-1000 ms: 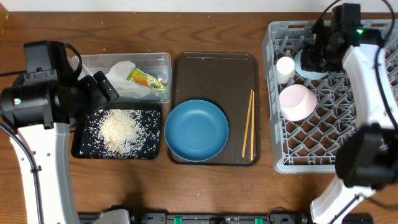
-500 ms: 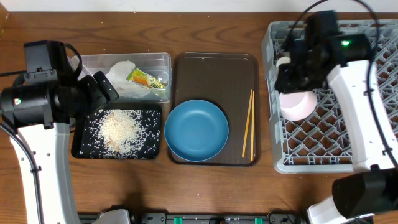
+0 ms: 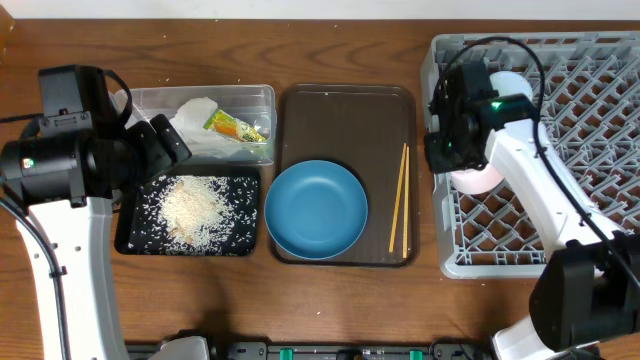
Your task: Sort waste into correct bins and load items into the dishwasher rack
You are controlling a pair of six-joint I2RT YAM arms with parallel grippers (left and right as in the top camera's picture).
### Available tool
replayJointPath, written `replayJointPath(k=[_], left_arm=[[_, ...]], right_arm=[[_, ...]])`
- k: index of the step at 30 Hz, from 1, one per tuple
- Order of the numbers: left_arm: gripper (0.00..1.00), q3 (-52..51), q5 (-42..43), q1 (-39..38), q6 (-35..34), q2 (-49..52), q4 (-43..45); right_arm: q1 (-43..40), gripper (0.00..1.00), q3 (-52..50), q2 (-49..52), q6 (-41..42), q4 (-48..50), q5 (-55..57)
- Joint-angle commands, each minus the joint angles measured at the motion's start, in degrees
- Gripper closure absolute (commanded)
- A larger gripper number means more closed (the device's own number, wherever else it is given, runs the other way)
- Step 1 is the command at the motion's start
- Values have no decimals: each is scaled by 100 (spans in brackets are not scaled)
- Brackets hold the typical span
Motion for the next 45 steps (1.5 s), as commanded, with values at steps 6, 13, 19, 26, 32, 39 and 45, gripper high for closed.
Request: replayJointPath(k=[6, 13, 19, 26, 32, 39, 45], left_arm=[[4, 7, -92, 28, 33, 7, -15], [4, 7, -90, 28, 33, 7, -15], [4, 7, -90, 28, 33, 7, -15], [4, 7, -90, 28, 33, 7, -15], [4, 7, -90, 28, 33, 7, -15], [4, 7, -90, 28, 33, 7, -15], [4, 7, -90, 28, 33, 7, -15]], right_arm=[[31, 83, -173, 22, 101, -59, 120], [31, 88, -179, 22, 96, -343, 142], [31, 96, -179, 22, 96, -457, 142], [31, 98, -179, 22, 96, -640, 229], [31, 89, -179, 22, 96, -713, 376], [-50, 83, -26, 20, 48, -391, 376], [-310, 99, 236, 20, 50, -426, 389]])
